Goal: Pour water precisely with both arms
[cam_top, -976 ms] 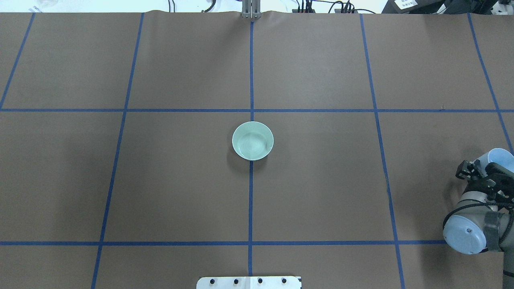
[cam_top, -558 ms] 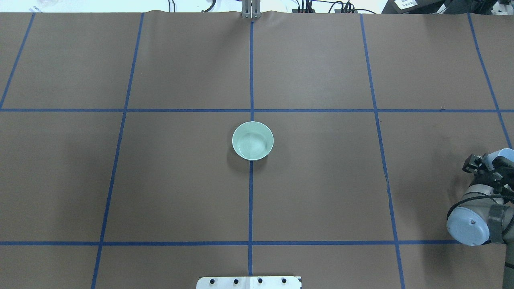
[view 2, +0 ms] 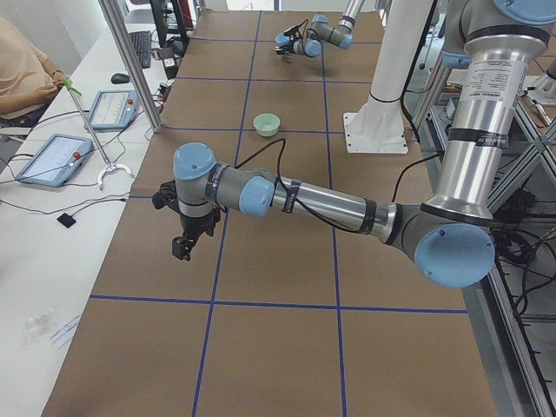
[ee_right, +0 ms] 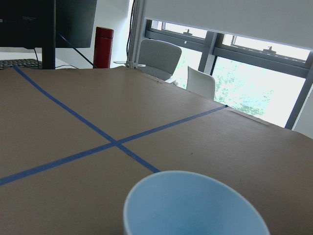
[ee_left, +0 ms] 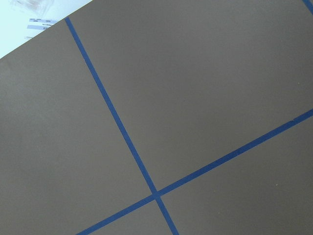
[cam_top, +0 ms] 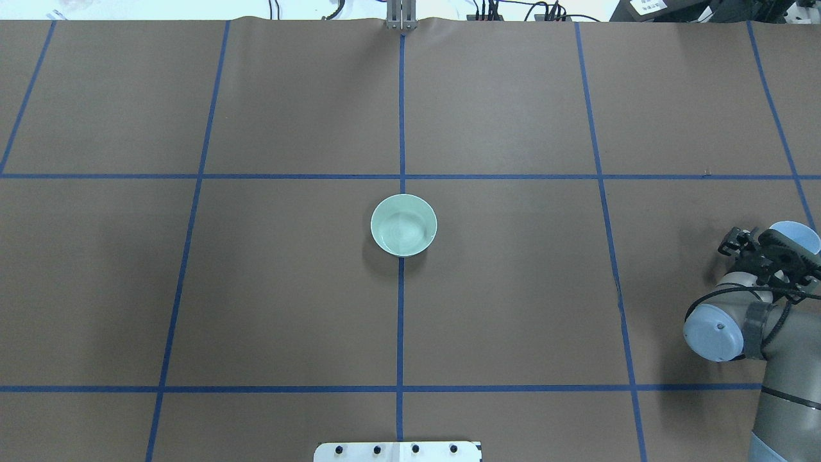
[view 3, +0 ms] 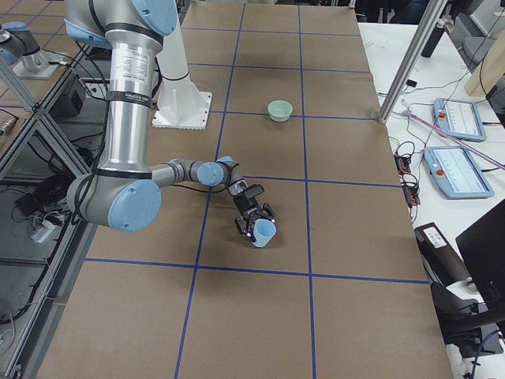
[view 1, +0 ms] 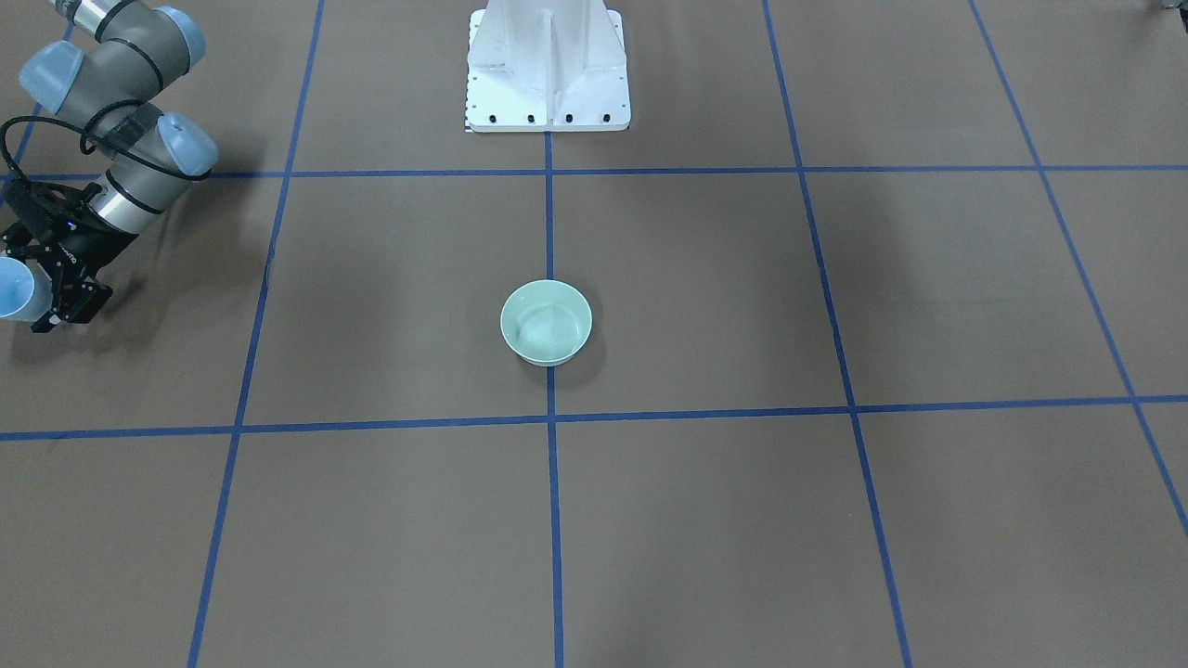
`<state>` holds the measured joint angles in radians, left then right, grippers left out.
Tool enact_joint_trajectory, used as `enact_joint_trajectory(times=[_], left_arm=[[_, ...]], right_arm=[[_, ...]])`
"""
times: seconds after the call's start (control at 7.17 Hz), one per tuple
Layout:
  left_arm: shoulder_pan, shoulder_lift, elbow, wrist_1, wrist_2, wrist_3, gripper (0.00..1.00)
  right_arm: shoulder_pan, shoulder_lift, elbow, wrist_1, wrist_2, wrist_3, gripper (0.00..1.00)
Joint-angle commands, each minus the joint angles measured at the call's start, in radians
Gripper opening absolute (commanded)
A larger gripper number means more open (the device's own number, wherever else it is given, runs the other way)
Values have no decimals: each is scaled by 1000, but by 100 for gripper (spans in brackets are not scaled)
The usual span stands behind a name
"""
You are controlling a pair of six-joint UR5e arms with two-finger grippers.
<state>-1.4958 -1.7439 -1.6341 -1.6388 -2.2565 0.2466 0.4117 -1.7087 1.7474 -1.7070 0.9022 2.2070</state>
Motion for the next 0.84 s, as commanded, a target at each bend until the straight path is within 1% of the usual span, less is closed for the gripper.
enact_joint_trajectory(times=[0.0, 0.14, 0.28, 0.42, 0.56, 0.7], left_arm=[[0, 0, 0, 0, 0, -6, 100], [2, 0, 0, 0, 0, -7, 100], [2, 0, 0, 0, 0, -9, 100], [2, 0, 2, 0, 0, -9, 100], [2, 1, 8, 2, -2, -9, 100], [0, 9, 13, 7, -6, -16, 100]], right_arm=[[13, -14, -9, 3, -22, -7, 91], [13, -17, -8, 4, -23, -4, 85], [18, -17, -6, 4, -23, -6, 54], [25, -17, -5, 4, -29, -6, 16], [36, -14, -3, 6, -55, -9, 0], [59, -11, 4, 9, -59, -15, 0]])
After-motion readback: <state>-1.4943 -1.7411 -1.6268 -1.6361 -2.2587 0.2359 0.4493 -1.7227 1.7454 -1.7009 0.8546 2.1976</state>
